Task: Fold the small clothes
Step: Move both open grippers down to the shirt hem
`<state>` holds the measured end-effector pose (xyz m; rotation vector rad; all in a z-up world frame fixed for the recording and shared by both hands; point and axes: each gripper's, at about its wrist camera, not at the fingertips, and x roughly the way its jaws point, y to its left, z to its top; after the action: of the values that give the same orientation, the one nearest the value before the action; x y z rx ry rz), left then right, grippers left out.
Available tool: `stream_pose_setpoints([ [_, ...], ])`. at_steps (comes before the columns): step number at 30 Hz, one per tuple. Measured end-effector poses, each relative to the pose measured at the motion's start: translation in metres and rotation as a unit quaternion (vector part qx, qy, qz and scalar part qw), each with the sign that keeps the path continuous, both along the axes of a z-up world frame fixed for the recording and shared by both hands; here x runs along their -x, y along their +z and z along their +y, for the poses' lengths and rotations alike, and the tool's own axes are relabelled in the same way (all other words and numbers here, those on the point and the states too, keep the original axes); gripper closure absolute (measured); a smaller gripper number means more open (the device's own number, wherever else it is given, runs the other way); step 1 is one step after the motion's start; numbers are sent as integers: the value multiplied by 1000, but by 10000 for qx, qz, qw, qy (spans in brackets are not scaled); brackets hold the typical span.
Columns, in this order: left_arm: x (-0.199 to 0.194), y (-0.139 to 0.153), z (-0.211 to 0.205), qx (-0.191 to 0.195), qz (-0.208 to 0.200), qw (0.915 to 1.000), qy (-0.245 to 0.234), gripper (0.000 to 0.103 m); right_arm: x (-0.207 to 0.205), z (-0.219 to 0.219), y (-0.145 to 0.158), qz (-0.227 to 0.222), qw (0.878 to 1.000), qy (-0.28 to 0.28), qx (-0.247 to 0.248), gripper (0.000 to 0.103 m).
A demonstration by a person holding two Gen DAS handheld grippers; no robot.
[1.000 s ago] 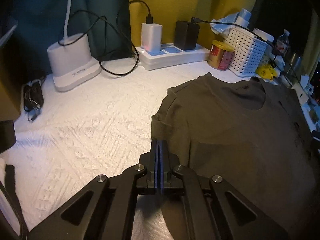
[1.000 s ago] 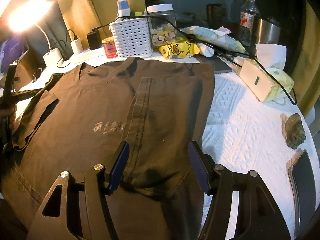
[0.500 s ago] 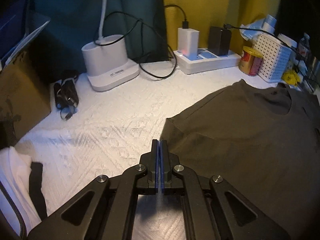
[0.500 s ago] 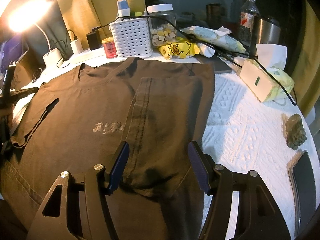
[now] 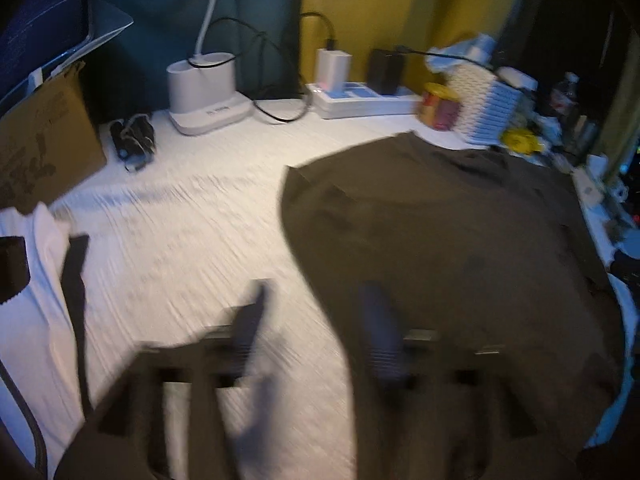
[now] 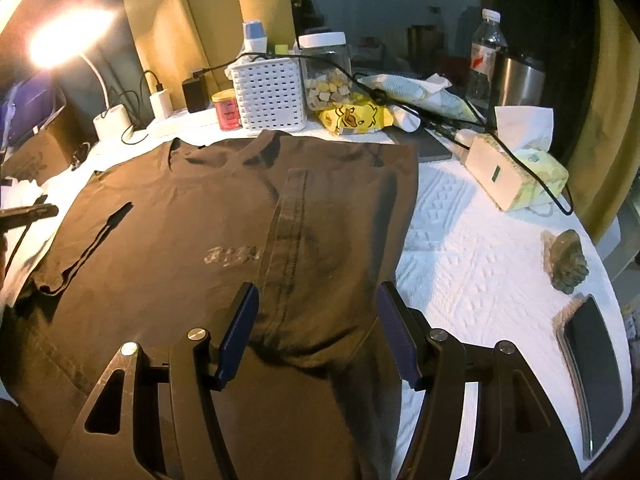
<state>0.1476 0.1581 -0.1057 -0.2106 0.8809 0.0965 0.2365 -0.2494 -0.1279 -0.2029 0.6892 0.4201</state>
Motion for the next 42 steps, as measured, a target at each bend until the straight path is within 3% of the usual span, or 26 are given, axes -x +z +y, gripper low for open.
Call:
stream_pose_setpoints([
  [5, 20, 2, -21, 83, 35, 9994, -327, 35, 16, 0, 1, -38, 10000, 8, 18, 39],
  [8, 27, -6, -33, -91, 192, 9984, -524, 36, 24, -1, 1, -49, 10000, 4, 22, 39],
  [11, 34, -22, -39, -497, 424, 9969, -448, 44, 31, -3, 1, -57, 10000, -16, 40, 39],
  [18, 55, -26, -31, -674, 264, 9970, -284, 44, 48, -20, -3, -40, 9996, -213, 157, 39],
  [29, 87, -12, -22, -397, -95, 9992, 11, 44, 85, -34, -8, -43, 9992, -272, 282, 39],
  [42, 131, 2, -42, -320, -437, 9981, -285, 44, 131, -30, -22, -50, 9988, 119, 464, 39],
])
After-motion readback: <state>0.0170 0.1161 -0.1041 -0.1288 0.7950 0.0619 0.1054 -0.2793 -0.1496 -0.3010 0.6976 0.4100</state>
